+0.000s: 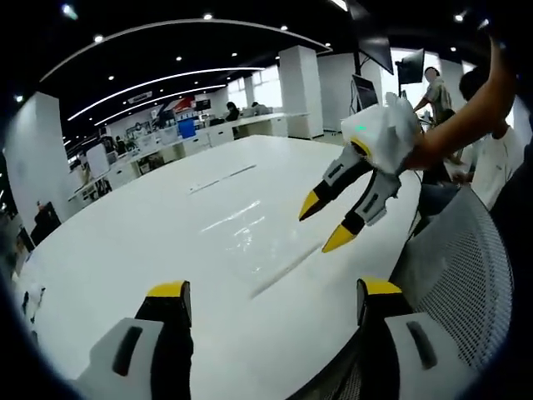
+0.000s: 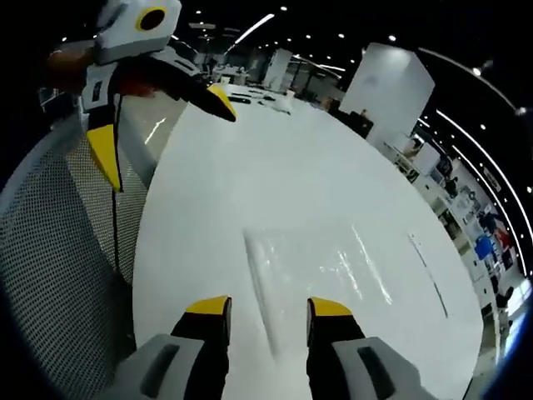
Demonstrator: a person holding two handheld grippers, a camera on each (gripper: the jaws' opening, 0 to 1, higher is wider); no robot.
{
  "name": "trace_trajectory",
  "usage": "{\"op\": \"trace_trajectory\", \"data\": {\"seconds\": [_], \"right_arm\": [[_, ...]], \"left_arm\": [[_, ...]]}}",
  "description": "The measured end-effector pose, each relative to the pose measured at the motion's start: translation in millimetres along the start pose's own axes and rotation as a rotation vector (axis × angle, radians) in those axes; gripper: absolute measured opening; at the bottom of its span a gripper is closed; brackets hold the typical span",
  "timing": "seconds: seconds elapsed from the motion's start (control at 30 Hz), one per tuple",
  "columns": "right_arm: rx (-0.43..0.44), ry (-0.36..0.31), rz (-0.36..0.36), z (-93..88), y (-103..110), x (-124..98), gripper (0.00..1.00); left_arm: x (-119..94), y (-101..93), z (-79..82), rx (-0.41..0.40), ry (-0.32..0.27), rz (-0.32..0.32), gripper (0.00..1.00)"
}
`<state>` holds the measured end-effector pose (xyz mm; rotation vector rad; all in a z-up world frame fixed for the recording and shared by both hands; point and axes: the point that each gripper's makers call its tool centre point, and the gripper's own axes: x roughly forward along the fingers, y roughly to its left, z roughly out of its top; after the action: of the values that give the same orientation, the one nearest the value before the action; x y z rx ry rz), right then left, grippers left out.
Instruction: Open the resealable bag by pulling the two sides of the seal apart until the entire bag opening is separated and visibly accessible.
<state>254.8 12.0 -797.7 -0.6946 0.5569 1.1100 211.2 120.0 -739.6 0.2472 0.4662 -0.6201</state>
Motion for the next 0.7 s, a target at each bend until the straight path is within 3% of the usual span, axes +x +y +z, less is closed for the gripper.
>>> {"op": "trace_trajectory", "data": {"seconds": [0.3, 0.5, 0.7], "right_arm": [[0.355, -0.121, -0.088, 6.1, -7.9, -32.1, 0.42], [0.412, -0.168, -0.143, 6.3, -2.5, -51.0, 0.43], [0.407, -0.167, -0.127, 1.7, 19.1, -60.3, 0.53]], "left_arm": [[-5.2, -2.8, -1.3, -0.018, -0.013, 0.006, 0.83], [-7.7, -9.6, -1.4, -0.028, -0.023, 0.005, 0.86], [-11.7, -17.4, -4.3, -0.027, -0.017, 0.0, 0.86]]}}
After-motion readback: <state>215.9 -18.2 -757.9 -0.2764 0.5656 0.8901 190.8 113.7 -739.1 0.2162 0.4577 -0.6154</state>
